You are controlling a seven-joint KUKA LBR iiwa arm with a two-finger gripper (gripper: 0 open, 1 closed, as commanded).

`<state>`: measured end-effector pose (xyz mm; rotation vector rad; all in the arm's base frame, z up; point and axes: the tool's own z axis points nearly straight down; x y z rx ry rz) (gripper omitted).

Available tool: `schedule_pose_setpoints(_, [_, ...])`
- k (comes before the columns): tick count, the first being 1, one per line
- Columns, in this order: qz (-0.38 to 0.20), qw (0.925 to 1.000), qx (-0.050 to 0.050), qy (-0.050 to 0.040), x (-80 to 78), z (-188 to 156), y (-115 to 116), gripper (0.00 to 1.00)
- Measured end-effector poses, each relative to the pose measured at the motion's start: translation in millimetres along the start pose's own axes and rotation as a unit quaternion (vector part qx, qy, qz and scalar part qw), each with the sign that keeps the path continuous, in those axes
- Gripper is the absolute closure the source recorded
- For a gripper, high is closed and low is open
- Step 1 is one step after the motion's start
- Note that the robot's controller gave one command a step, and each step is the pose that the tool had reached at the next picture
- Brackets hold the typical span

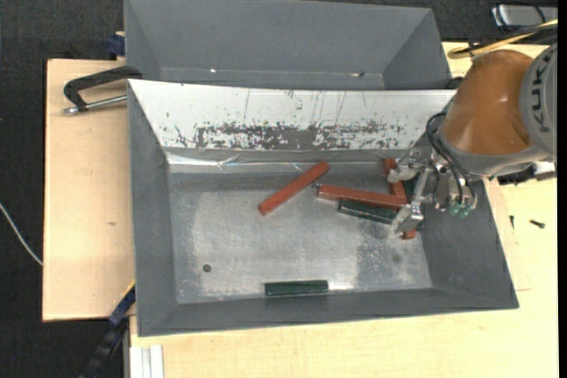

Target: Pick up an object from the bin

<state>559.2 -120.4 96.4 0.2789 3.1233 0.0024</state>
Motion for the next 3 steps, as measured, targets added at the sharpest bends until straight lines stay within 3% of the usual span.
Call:
schedule_pose_setpoints(1, [-0.047,0.9989,0.0,0.0043,10.6,19.6,43.0,1.0])
schedule_pose_setpoints(2, [-0.047,0.9989,0.001,0.0043,10.5,19.6,43.0,1.0])
schedule_pose_setpoints(3, [-0.075,0.9972,0.002,-0.0071,26.8,18.2,50.1,1.0])
